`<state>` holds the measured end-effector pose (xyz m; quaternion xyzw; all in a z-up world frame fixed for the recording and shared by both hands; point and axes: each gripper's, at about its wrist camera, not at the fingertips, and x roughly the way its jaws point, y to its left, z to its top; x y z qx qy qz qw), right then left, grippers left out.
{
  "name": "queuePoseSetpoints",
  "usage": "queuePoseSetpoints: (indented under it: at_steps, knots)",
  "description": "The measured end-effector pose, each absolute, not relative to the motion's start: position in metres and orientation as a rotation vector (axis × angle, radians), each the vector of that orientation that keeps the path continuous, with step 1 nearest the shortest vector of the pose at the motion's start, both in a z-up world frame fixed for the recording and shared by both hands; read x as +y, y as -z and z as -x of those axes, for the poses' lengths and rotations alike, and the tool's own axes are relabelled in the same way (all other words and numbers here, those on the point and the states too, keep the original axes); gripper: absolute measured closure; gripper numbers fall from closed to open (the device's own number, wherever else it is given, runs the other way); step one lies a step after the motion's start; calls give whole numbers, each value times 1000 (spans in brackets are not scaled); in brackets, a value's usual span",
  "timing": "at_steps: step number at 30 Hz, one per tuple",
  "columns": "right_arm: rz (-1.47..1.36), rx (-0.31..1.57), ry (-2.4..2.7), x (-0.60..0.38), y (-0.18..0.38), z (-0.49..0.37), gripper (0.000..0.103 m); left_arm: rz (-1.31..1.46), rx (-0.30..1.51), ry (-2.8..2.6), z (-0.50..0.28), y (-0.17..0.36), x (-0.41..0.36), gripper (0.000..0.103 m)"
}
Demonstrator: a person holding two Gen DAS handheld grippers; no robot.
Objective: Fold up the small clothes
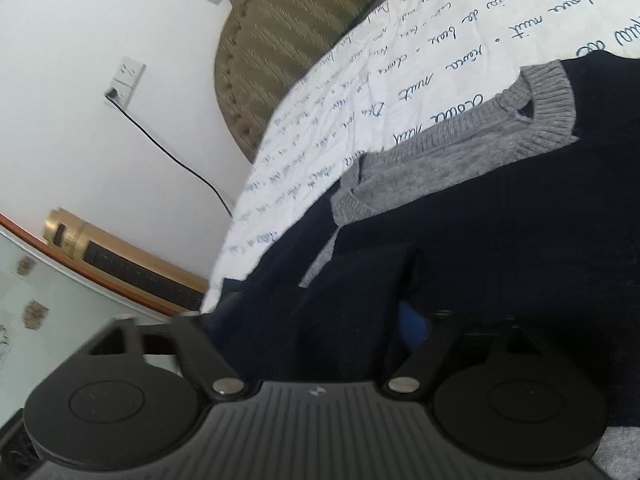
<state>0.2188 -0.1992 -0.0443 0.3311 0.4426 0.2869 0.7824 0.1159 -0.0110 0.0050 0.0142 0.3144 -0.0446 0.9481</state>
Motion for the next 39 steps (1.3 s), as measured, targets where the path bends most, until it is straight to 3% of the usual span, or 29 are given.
queuePoseSetpoints:
  at_steps: [2,5,14,31,39]
  knots:
    - [-686,966,-589,-195,44,-218,83,-31,642,73,-116,-6,-9,7]
    - [-648,913,-558,-196,34,-213,95,-37,635,38,-115,-8,-5,7]
    - [-523,705,-420,-247,-23,-185,96,59,627,-174,-122,-16,35,5]
    - [-457,752,-235,-290,8,-173,96,8,716,-186,-135,-1,43,5]
    - [-298,743,-208,-271,17,-169,96,0,731,-194,-137,3,45,5]
